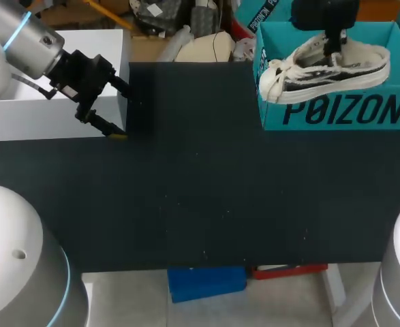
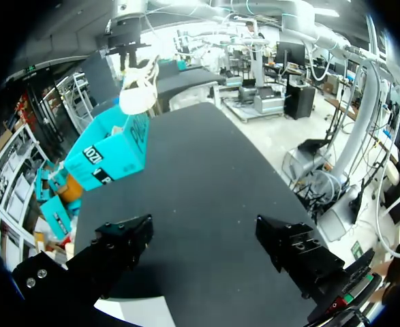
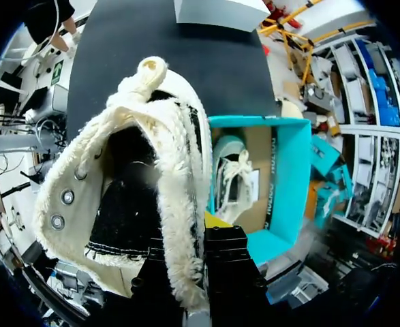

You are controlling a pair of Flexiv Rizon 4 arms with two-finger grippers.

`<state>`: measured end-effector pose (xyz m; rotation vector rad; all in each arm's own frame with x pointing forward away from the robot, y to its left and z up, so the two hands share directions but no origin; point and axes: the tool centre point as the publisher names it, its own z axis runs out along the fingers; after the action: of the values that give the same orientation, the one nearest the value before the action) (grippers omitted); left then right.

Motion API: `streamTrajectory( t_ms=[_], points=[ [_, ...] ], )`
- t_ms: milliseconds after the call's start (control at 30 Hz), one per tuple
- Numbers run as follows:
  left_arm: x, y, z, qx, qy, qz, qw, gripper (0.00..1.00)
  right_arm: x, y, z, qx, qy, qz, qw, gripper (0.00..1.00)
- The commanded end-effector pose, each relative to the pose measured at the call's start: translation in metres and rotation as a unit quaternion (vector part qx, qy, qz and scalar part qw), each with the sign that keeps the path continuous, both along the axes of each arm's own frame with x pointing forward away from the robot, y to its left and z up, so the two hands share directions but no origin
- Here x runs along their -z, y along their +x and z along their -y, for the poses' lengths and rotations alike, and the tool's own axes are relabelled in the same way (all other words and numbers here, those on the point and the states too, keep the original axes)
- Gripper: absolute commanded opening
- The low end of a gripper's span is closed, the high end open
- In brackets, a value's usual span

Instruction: Take the shoe out of the shoebox, open the shoe tongue, remove and reinsert the insole, then place the shoe into the shoebox

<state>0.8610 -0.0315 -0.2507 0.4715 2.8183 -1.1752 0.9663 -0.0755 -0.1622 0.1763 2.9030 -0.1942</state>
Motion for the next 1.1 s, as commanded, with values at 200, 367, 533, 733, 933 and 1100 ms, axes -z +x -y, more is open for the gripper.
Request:
streamTrajectory(
  t_ms=[200,367,533,733,933,1100],
  points=[
    [0.0,-0.001,0.0,-0.001,0.002,0.001,1.0,1.0,0.0,0.085,0.076,-0.018,0.019,-0.014,1.0,0.0],
    [0.0,-0.001,0.0,-0.001,0.002,0.001,1.0,1.0,0.006,0.122,0.096,-0.033,0.025,-0.006,0.999,0.0],
    [0.0,-0.001,0.0,-0.001,0.002,0.001,1.0,1.0,0.018,0.15,0.105,-0.04,0.036,-0.003,0.999,0.0],
    [0.0,-0.001,0.0,-0.001,0.002,0.001,1.0,1.0,0.03,0.182,0.105,-0.038,0.048,-0.001,0.998,0.0],
    [0.0,-0.001,0.0,-0.001,0.002,0.001,1.0,1.0,0.032,0.203,0.105,-0.019,0.054,0.008,0.998,0.0],
    [0.0,-0.001,0.0,-0.001,0.002,0.001,1.0,1.0,0.032,0.203,0.105,-0.019,0.054,0.008,0.998,0.0]
  ],
)
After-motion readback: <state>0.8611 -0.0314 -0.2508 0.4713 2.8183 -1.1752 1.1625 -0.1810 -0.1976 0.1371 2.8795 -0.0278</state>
